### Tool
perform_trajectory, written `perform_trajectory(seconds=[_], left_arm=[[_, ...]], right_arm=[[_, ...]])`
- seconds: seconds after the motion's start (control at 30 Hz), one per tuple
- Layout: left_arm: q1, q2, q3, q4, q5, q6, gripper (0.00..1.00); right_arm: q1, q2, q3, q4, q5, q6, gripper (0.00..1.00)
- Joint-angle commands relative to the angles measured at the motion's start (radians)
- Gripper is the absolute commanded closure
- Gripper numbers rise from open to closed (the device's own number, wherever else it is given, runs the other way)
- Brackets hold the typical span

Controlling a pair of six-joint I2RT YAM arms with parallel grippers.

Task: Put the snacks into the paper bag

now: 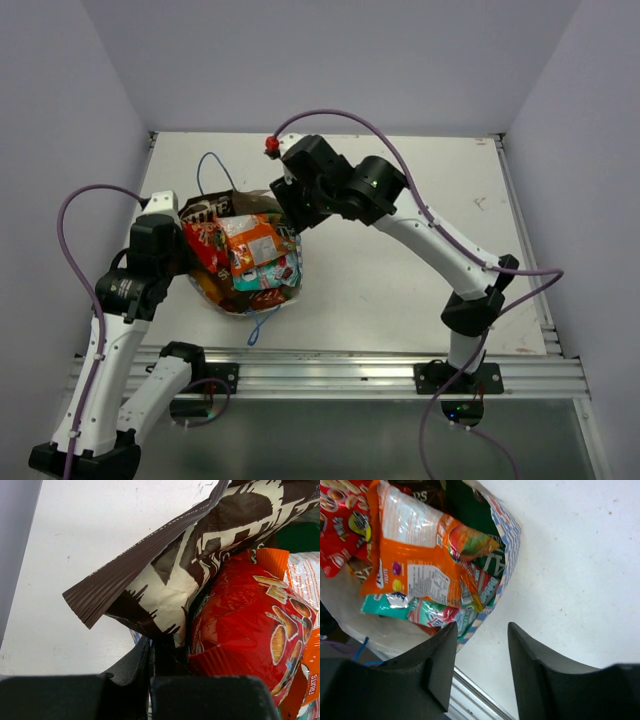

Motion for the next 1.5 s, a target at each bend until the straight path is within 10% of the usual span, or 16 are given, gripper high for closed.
perform_trajectory(seconds=[0.0, 0.57, 0.73, 1.13, 1.47], left_arm=[[-0.005, 0.006, 0.023, 0.071, 0.05, 0.001, 1.0], [-0.005, -0.001, 0.005, 0.051, 0.045, -0.004, 1.0], [-0.005, -0.021, -0.011, 0.02, 0.044, -0.002, 1.0], [-0.007, 0.019, 0.219, 0.028, 0.342, -0.007, 1.0], [-0.031, 0.16, 0.388, 0.051, 0.527, -0.047, 1.0]], right_arm=[[0.004, 0.005, -0.124, 0.027, 0.002, 0.031, 0.55], [-0.011, 0.072, -0.317, 0.185, -0.037, 0.018, 0.63], [-0.023, 0.063, -0.35, 0.189, 0.011, 0.02, 1.0], [-0.026, 0.039, 0.264, -0.273, 0.168, -0.014, 1.0], [-0.025, -0.132, 0.103, -0.345, 0.209, 0.126, 1.0]])
